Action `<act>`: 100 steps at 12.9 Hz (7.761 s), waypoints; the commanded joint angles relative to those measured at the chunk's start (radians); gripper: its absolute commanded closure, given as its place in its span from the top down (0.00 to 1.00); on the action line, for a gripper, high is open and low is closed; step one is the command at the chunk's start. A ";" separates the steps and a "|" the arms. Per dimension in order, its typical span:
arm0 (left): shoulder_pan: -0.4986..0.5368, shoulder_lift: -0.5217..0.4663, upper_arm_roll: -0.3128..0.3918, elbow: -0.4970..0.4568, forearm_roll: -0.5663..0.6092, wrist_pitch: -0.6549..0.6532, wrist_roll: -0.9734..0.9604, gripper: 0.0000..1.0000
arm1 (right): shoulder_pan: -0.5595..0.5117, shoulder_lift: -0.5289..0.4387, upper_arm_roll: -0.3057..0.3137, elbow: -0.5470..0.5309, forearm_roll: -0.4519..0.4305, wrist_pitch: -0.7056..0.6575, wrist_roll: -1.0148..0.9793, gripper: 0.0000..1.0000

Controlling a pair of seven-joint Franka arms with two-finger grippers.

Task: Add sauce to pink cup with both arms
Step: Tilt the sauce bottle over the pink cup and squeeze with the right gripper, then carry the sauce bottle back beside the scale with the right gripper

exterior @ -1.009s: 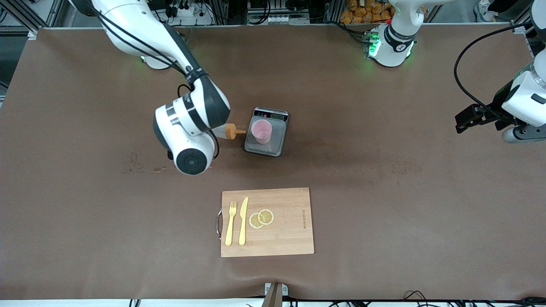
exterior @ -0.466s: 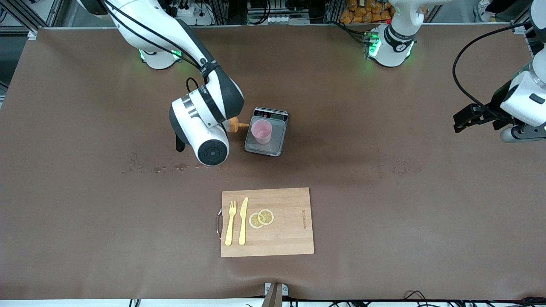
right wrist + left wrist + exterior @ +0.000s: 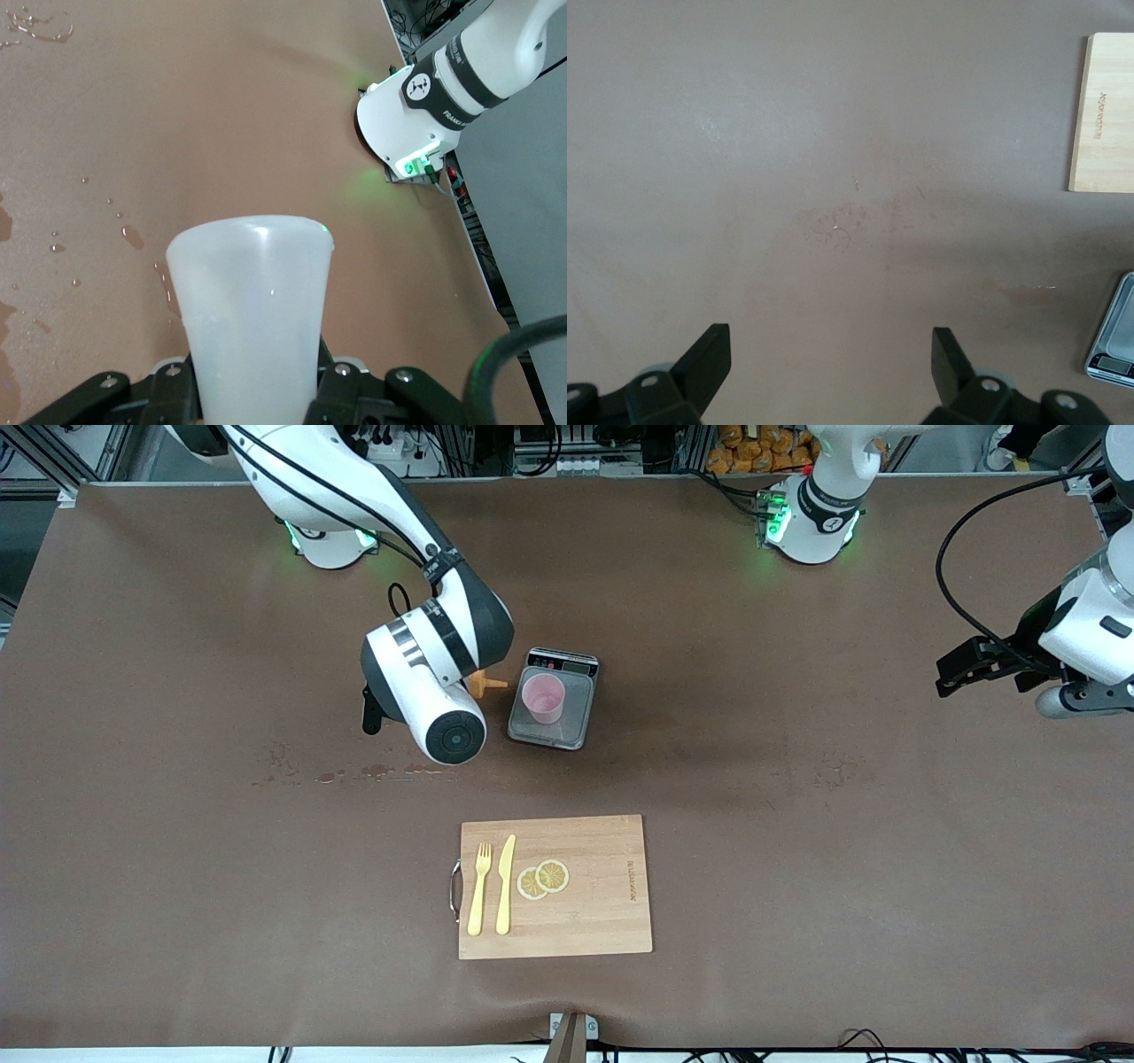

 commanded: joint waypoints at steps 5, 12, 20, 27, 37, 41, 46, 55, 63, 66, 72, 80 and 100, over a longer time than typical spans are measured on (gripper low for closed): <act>0.003 -0.024 0.006 -0.008 -0.020 -0.032 0.013 1.00 | 0.027 0.016 -0.006 0.008 -0.075 -0.079 0.025 0.29; 0.001 -0.024 0.006 -0.011 -0.020 -0.032 0.011 1.00 | 0.029 0.024 -0.005 0.014 -0.086 -0.079 0.020 0.28; 0.003 -0.024 0.006 -0.014 -0.020 -0.032 0.011 1.00 | 0.024 0.025 -0.003 0.020 -0.074 -0.071 0.018 0.21; 0.001 -0.024 0.006 -0.014 -0.020 -0.032 0.010 1.00 | 0.016 0.027 -0.003 0.054 -0.046 -0.062 0.034 0.20; -0.002 -0.021 0.006 -0.014 -0.020 -0.032 0.007 1.00 | -0.011 0.042 -0.006 0.081 0.021 -0.040 0.066 0.17; -0.001 -0.019 0.006 -0.016 -0.020 -0.030 0.007 1.00 | -0.004 0.053 -0.005 0.075 0.015 -0.040 0.072 0.14; -0.002 -0.018 0.006 -0.014 -0.020 -0.030 0.005 1.00 | 0.006 0.059 -0.005 0.077 0.012 -0.042 0.084 0.09; -0.002 -0.019 0.006 -0.014 -0.020 -0.030 0.005 1.00 | 0.021 0.064 -0.005 0.075 -0.022 -0.056 0.084 0.01; -0.004 -0.016 0.006 -0.014 -0.020 -0.030 0.005 1.00 | 0.024 0.065 -0.005 0.081 -0.019 -0.057 0.083 0.00; -0.004 -0.016 0.006 -0.014 -0.020 -0.030 0.005 1.00 | 0.026 0.065 -0.005 0.081 -0.022 -0.059 0.083 0.00; -0.005 -0.014 0.006 -0.016 -0.020 -0.029 0.004 1.00 | 0.010 0.054 -0.003 0.083 -0.006 -0.057 0.065 0.00; -0.005 -0.013 0.004 -0.016 -0.020 -0.029 0.004 1.00 | -0.178 -0.016 -0.003 0.074 0.159 -0.036 -0.283 0.00; -0.022 -0.013 -0.011 -0.011 -0.004 -0.030 -0.004 1.00 | -0.933 0.152 -0.003 -0.012 0.589 -0.128 -1.508 0.02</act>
